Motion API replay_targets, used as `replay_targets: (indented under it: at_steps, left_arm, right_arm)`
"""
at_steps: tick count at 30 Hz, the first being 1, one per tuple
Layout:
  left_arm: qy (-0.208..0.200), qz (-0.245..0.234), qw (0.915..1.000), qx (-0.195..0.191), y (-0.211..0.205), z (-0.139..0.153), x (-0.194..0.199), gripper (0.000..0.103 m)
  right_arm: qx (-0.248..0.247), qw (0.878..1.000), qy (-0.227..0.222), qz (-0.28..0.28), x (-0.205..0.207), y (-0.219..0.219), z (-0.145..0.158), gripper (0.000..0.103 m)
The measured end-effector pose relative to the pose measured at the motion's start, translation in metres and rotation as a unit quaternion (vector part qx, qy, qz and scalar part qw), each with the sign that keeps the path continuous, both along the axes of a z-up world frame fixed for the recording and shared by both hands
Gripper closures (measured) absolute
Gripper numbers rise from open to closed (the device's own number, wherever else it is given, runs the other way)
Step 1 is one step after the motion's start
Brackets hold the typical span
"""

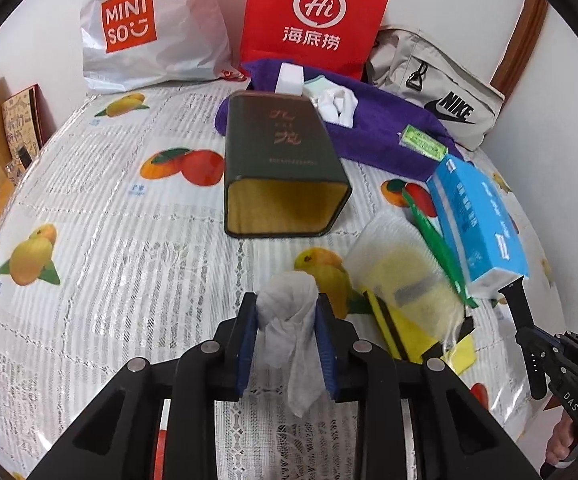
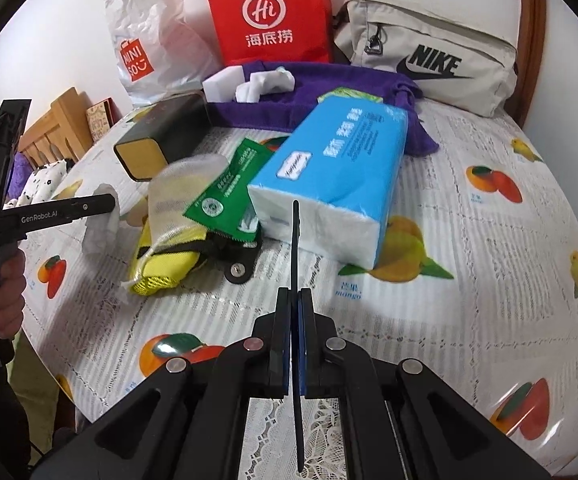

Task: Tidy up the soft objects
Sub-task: 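Lift the white cloth with the left tool and carry it toward the purple towel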

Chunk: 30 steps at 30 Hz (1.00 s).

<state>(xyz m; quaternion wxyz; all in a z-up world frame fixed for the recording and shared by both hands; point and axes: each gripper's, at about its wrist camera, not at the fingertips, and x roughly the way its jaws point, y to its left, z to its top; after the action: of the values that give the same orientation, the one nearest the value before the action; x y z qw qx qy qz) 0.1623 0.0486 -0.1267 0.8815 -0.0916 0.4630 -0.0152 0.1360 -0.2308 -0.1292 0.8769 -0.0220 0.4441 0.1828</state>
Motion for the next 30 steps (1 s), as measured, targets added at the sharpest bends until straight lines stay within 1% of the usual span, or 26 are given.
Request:
replay_targets:
  at_steps: [3,6,11,17,26,30]
  left_arm:
    - [-0.006,-0.001,1.0,0.004,-0.002,0.01,0.003,0.076]
    - [-0.014,0.0,0.9999,0.006,-0.002,0.02,0.006,0.076]
    - [-0.025,0.008,0.9997,0.002,0.001,0.037,0.015,0.076]
    - [-0.031,0.011,0.9995,0.0,0.003,0.055,0.03,0.076]
    - [-0.042,0.006,0.9991,0.011,0.005,0.079,0.062,0.076]
    - [-0.045,0.001,0.9989,0.016,0.005,0.086,0.077,0.076]
  right_arm:
    - [0.003,1.0,0.001,0.007,0.001,0.0,0.008,0.1]
    - [0.023,1.0,-0.001,0.017,0.003,-0.002,0.018,0.1]
    - [0.027,0.999,-0.024,0.015,0.013,-0.005,0.041,0.1]
    - [0.028,0.999,-0.038,0.002,0.037,-0.011,0.063,0.1]
    - [0.033,0.998,-0.056,-0.017,0.079,-0.015,0.087,0.1]
    - [0.033,0.997,-0.064,-0.02,0.097,-0.013,0.095,0.1]
